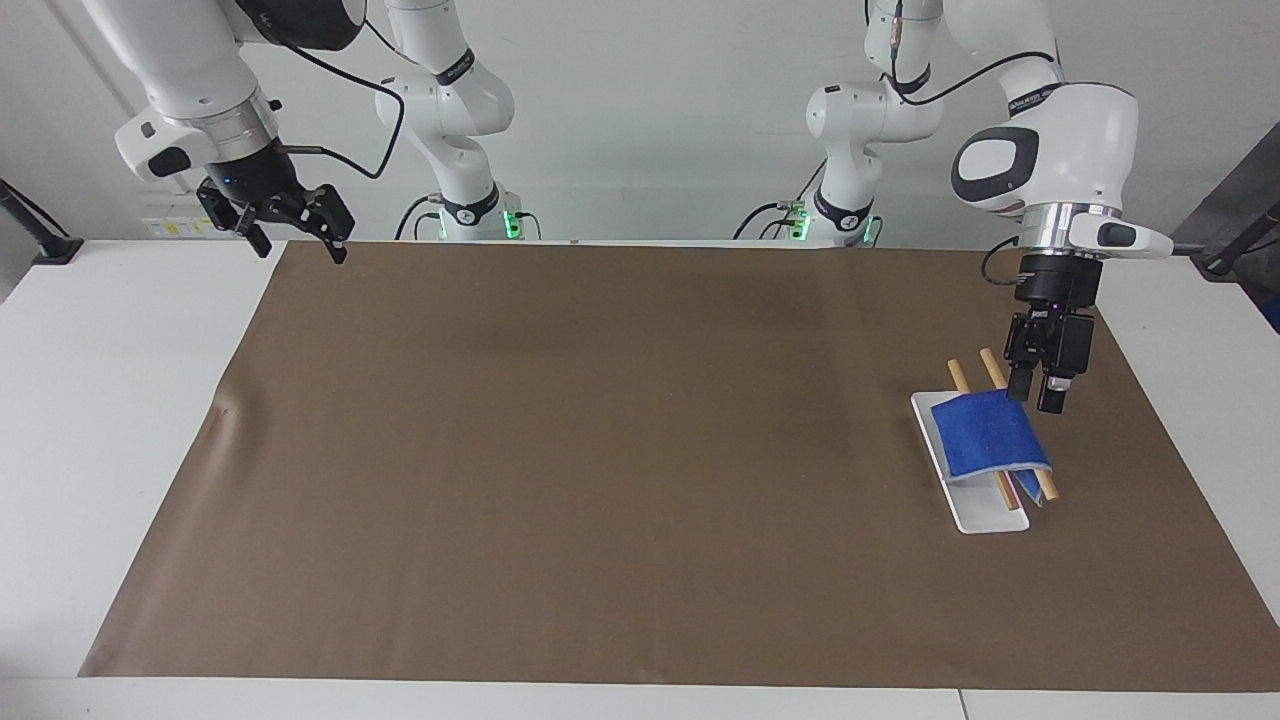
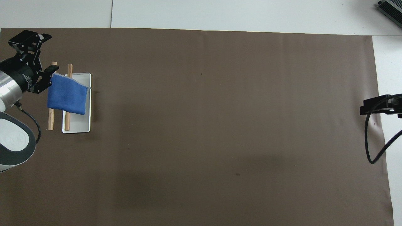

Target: Right arm passes towel to left arm to hang

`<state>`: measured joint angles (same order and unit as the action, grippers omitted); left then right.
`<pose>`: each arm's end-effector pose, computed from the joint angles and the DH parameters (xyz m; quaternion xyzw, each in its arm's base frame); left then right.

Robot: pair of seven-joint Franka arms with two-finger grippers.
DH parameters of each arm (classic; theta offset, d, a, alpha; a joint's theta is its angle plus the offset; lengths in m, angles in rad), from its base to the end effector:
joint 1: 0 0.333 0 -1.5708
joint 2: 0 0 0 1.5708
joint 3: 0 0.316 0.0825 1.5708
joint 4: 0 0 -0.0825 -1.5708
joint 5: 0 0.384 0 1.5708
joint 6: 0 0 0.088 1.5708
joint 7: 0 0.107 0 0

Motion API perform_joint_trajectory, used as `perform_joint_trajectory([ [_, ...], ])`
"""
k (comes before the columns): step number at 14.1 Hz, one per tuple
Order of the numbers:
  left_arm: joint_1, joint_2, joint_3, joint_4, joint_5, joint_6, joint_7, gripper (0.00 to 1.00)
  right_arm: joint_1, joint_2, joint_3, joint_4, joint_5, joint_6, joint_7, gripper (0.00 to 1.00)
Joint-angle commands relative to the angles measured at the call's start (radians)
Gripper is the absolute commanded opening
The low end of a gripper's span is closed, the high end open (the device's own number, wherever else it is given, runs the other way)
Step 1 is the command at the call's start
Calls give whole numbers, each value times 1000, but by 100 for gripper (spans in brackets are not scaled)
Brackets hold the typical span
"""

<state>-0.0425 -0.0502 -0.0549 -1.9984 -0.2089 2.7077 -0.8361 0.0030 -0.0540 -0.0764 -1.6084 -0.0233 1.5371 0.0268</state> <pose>0.5890 -0.0509 0.5702 0.8358 0.3998 0.2958 0.2324 0.5324 -0.0429 0.6332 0.9987 -0.0503 -0.0089 0.0094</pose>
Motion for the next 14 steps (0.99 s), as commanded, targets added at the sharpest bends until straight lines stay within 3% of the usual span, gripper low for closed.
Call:
perform_joint_trajectory([
  [1,-5,38,10,149,156,-200,60,100,-5,-12,3,-7,0,-6,-15,100],
  [8,-8,40,9,380,197,-719,614,100,-5,-12,3,-7,0,-6,-15,100],
  [12,-8,27,7,417,198,-916,794,100,-5,-12,3,-7,0,-6,-15,100],
  [14,-7,-18,9,412,194,-1030,859,100,-5,-12,3,-7,0,-8,-15,100],
])
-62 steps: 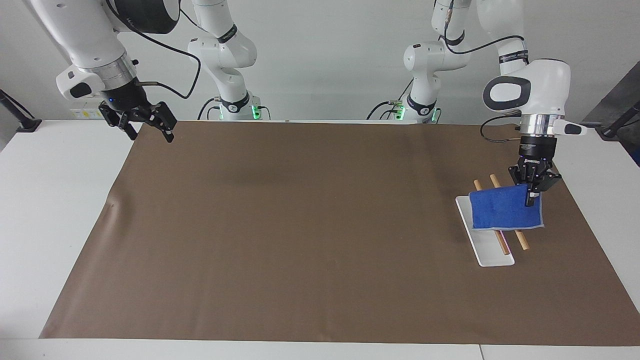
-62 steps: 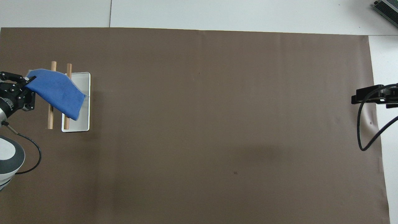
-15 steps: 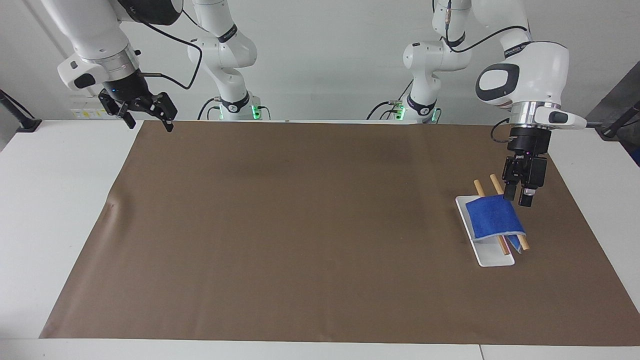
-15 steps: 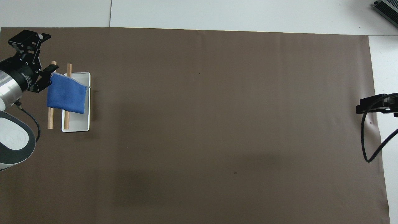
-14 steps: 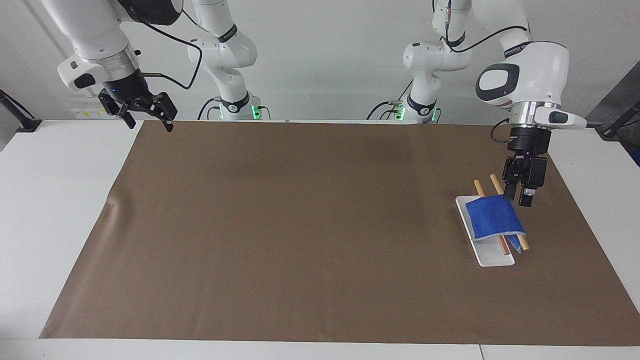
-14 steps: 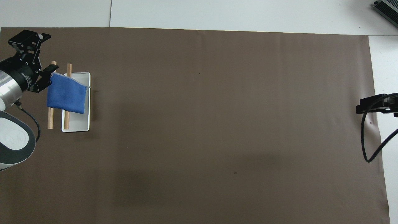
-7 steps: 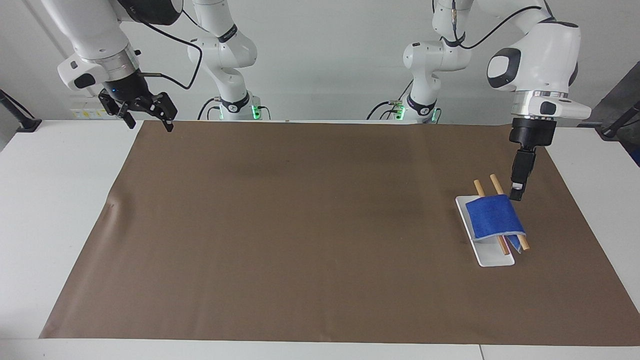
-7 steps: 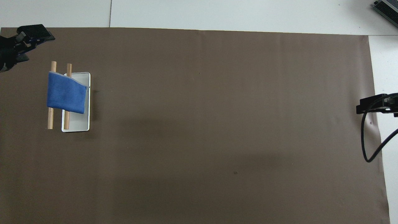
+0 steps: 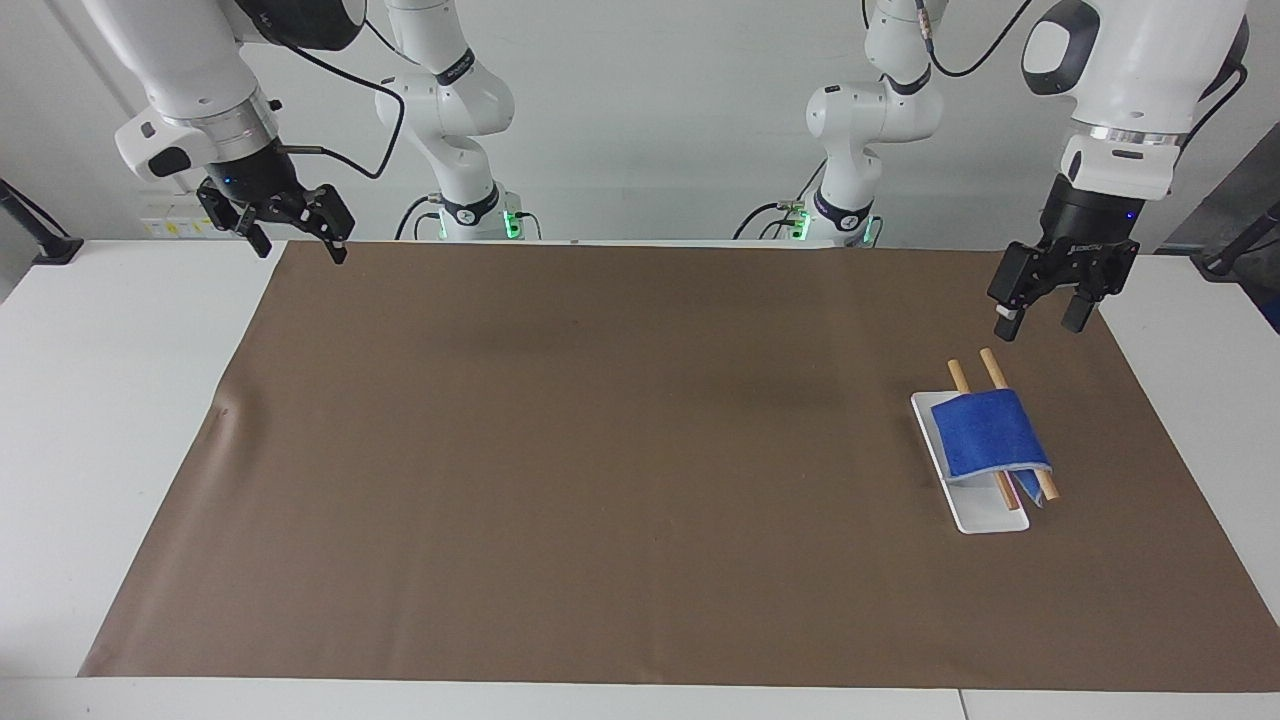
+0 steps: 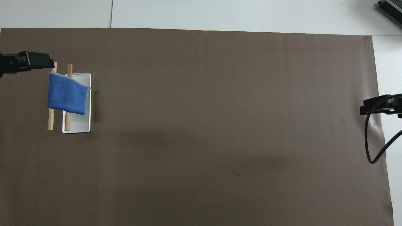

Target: Right arm passes towel to left arm to hang

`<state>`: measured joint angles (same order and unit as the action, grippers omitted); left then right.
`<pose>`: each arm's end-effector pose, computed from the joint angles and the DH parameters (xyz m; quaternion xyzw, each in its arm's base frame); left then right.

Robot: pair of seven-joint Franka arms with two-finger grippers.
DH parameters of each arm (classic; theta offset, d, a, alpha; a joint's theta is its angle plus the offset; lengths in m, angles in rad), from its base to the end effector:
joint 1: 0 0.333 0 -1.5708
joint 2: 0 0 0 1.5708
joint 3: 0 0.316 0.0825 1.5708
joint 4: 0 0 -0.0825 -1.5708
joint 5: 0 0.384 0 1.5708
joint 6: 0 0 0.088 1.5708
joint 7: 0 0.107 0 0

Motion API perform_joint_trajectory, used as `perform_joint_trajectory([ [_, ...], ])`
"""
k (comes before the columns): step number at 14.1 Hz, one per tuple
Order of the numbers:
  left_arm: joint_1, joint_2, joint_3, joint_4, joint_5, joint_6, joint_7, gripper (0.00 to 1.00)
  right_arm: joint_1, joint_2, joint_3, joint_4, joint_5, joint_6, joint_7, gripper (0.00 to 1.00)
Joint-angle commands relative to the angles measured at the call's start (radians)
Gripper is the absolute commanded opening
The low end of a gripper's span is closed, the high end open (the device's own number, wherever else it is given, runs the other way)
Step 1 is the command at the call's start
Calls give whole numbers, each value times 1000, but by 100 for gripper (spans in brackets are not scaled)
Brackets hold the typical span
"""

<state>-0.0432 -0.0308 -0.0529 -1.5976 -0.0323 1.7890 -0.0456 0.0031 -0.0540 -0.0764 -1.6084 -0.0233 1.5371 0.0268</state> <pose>0.5629 -0.0575 0.6505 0.9934 -0.0234 0.1095 0.0231 0.5324 -0.0428 0.6332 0.9987 -0.0502 -0.0089 0.0094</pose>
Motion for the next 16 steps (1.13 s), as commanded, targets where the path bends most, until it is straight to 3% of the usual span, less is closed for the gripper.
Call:
perform_joint_trajectory([
  [1,-6,-63,8,4,17,-182,84,100,-5,-13,3,-7,0,-6,-15,100],
  [3,-6,-72,10,5,17,-272,93,100,-5,-12,3,-7,0,-8,-15,100],
  [6,-7,-87,8,11,26,-293,95,100,-5,-12,3,-7,0,-6,-15,100],
  [9,-7,-69,5,36,55,-301,104,100,-5,-12,3,-7,0,-8,-15,100],
  [12,-7,-9,-7,123,66,-361,105,100,-5,-12,3,-7,0,-8,-15,100],
  [16,-4,-11,-10,116,49,-318,105,100,-5,-12,3,-7,0,-6,-15,100],
])
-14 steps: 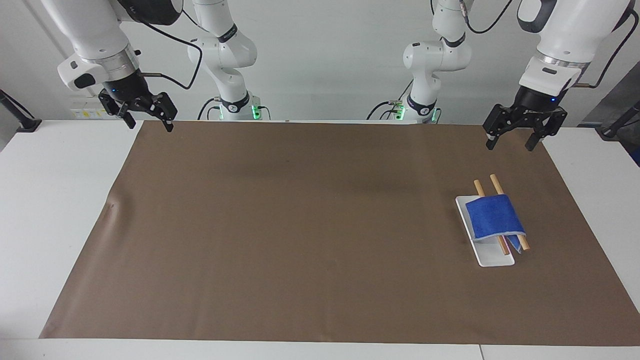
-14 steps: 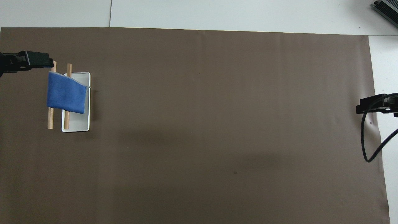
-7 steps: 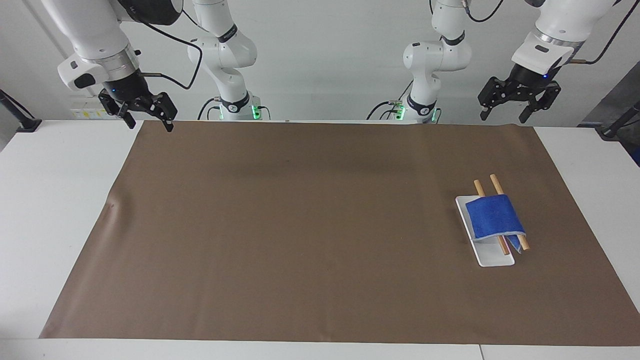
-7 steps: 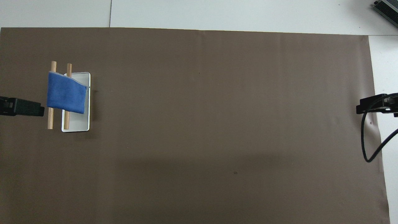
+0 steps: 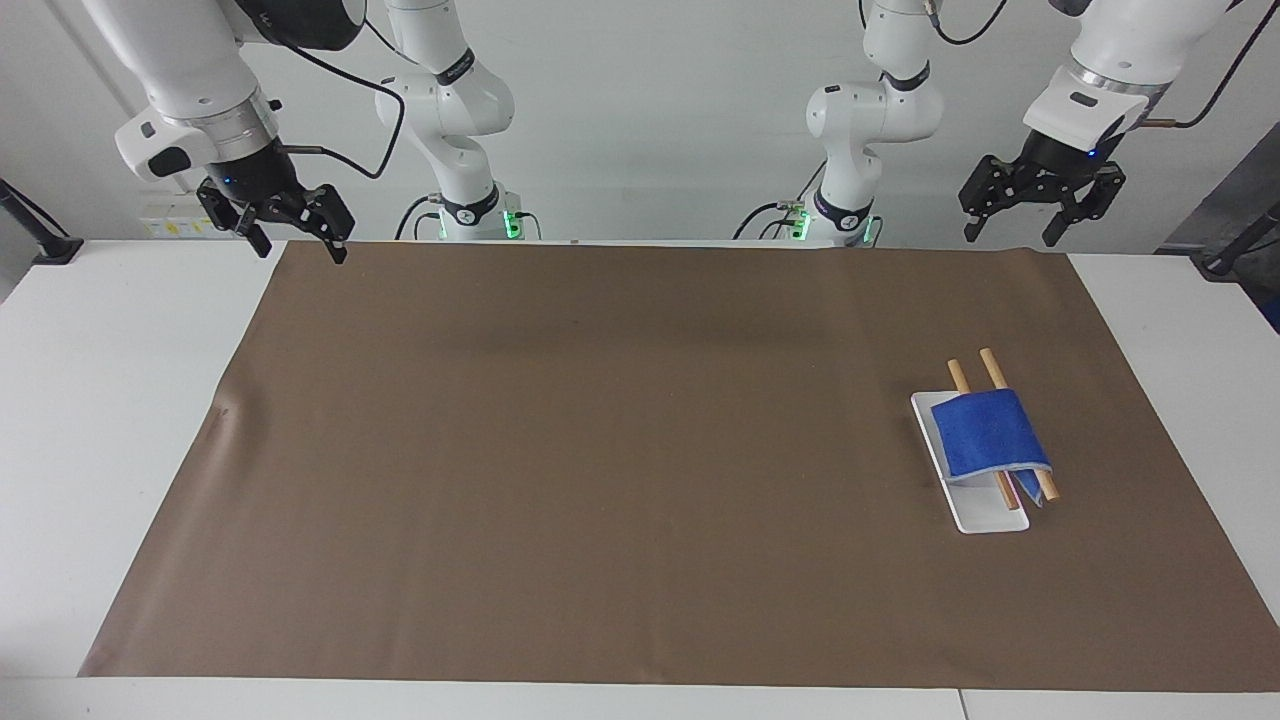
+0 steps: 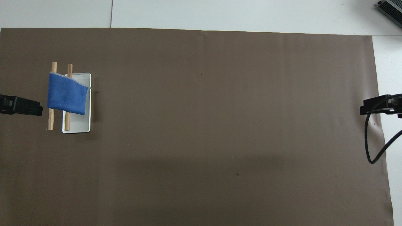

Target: Right arm passes towel to left arm to hang

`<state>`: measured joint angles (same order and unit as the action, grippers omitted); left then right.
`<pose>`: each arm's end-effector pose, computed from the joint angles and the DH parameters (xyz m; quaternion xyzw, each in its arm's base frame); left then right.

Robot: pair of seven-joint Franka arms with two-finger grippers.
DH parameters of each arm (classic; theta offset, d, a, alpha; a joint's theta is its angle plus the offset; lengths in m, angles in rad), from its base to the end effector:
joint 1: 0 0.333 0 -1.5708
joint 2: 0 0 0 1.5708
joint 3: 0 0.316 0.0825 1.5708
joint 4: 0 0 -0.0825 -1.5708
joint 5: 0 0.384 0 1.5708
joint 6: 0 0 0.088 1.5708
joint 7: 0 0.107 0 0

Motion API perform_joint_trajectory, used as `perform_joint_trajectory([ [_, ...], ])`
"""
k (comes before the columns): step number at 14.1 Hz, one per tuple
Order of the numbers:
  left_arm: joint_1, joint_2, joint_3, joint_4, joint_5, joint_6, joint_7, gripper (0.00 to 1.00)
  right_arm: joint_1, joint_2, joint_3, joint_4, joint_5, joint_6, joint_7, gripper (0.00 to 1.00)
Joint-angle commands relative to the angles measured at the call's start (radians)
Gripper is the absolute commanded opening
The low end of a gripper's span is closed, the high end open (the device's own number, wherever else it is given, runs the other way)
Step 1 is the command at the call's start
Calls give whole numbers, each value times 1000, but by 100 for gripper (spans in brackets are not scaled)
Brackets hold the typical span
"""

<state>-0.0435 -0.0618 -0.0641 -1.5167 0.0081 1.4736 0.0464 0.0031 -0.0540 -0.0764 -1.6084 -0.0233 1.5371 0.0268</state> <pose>0.5217 -0.0567 0.6744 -0.9970 0.0764 -0.0095 0.0057 0.5324 -0.0428 0.6332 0.9987 -0.0502 -0.0089 0.0094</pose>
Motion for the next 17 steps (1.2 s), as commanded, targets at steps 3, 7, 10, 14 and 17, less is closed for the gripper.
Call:
perform_joint_trajectory([
  [3,-2,25,3,36,-10,27,12,100,-5,-12,3,-7,0,-6,-15,100],
  [7,-7,13,1,4,-11,20,15,100,-5,-13,3,-7,0,-8,-15,100],
  [10,-7,8,1,7,-11,-27,13,100,-5,-13,3,-7,0,-6,-15,100],
  [14,-4,3,1,6,-23,-55,18,100,-5,-13,3,-7,0,-6,-15,100],
  [17,-4,-4,1,4,-25,-52,18,100,-5,-12,3,-7,0,-6,-15,100],
])
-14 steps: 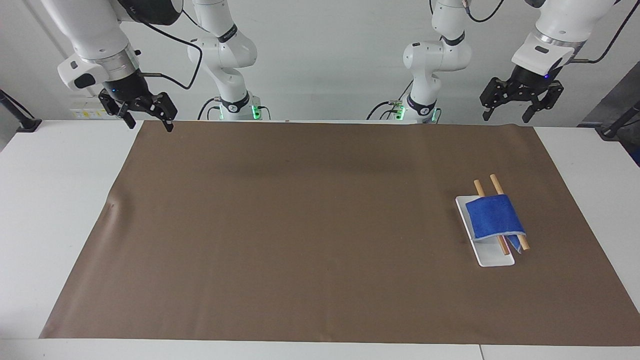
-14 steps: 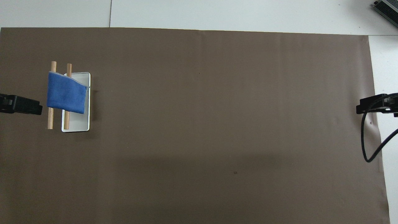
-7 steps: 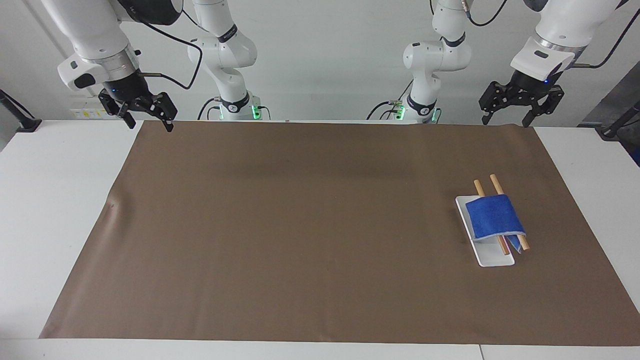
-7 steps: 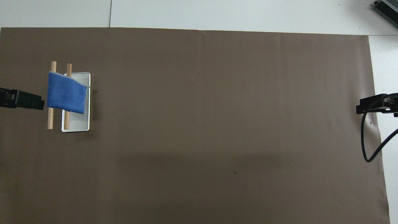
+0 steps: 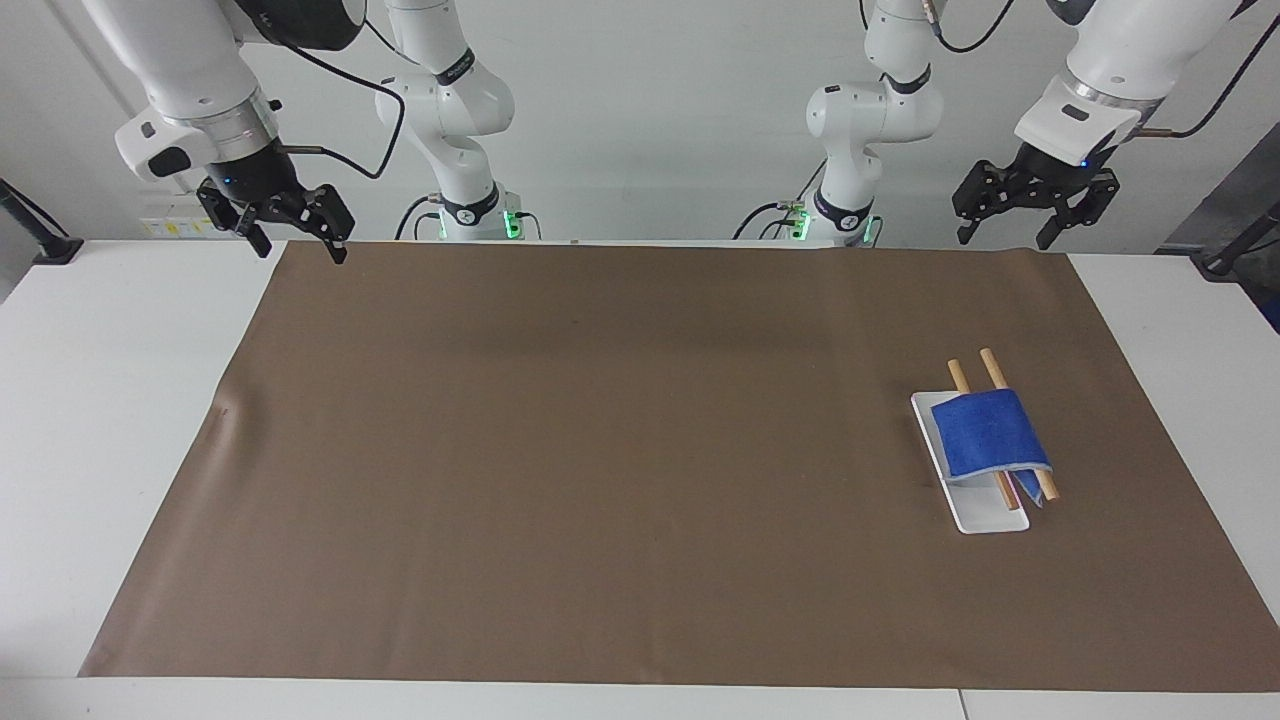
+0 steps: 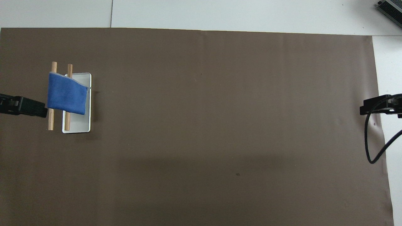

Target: Right arm passes towel to left arm to hang

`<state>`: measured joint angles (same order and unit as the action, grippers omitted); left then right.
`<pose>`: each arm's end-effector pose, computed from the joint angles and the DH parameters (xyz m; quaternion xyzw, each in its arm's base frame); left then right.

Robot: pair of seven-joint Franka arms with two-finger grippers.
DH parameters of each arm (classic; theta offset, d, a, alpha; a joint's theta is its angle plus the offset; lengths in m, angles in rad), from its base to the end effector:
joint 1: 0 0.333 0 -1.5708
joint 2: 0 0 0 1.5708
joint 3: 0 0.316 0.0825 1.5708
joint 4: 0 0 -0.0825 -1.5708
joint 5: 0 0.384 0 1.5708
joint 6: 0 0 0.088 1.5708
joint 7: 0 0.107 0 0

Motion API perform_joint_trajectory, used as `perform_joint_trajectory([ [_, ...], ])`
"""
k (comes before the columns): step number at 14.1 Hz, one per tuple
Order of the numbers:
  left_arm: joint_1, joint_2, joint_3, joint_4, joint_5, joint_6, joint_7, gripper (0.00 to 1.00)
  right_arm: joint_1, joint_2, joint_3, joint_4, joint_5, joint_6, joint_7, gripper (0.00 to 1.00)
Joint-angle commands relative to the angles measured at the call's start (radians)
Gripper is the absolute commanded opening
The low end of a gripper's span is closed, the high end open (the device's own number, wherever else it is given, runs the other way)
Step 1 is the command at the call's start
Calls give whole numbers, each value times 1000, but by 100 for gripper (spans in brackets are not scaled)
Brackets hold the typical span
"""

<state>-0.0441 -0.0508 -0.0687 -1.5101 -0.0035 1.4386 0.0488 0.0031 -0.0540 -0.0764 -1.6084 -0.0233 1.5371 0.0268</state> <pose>0.5211 -0.0606 0.6686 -0.9967 0.0809 0.0104 0.0003 0.5324 -0.0428 0.6332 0.9987 -0.0502 -0.0089 0.0094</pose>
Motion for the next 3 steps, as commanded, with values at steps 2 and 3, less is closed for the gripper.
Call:
perform_joint_trajectory([
  [2,-3,-14,4,-1,-13,-15,16,100,-5,-12,3,-7,0,-8,-15,100],
  [3,-3,-14,4,-2,-13,-15,16,100,-5,-12,3,-7,0,-8,-15,100],
])
